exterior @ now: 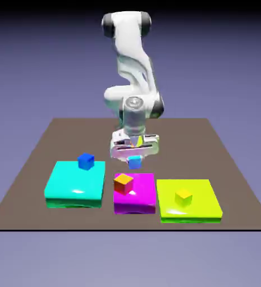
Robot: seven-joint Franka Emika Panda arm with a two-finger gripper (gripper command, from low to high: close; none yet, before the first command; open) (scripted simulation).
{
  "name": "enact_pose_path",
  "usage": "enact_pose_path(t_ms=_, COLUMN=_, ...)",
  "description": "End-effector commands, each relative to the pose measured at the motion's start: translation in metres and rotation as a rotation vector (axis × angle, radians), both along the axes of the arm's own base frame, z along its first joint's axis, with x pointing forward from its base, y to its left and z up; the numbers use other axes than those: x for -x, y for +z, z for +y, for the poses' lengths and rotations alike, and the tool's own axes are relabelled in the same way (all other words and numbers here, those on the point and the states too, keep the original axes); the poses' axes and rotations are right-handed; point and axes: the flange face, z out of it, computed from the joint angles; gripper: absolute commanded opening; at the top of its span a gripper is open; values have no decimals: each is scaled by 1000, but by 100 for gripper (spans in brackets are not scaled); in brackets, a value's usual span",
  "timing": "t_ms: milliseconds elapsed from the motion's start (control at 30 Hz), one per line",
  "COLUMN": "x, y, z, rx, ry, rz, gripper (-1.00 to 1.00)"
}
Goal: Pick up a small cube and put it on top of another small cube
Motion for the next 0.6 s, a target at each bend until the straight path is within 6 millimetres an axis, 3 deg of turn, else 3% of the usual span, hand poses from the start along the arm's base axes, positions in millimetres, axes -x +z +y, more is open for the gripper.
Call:
enact_pose_path(t_ms=0, x=1, y=9, z=-21, rx=6, ry=10, rz=0, gripper=-100)
enact_pose_path(t_ms=100, x=16, y=35, z=-87, rx=19, ry=29, rz=8, gripper=-100)
enact_pose_path(t_ms=200, x=43, y=58, z=-145, rx=32, ry=37, rz=25, gripper=-100)
enact_pose_path(t_ms=233, x=43, y=58, z=-145, rx=32, ry=37, rz=25, gripper=-100)
enact_pose_path(t_ms=433, x=53, y=-11, z=-148, rx=32, ry=37, rz=25, gripper=-100)
enact_pose_path(t_ms=467, x=53, y=-11, z=-148, rx=32, ry=37, rz=25, gripper=100)
enact_pose_path(t_ms=500, x=53, y=-11, z=-148, rx=32, ry=37, rz=25, gripper=100)
enact_pose_path(t_ms=567, x=48, y=12, z=-148, rx=33, ry=38, rz=26, gripper=100)
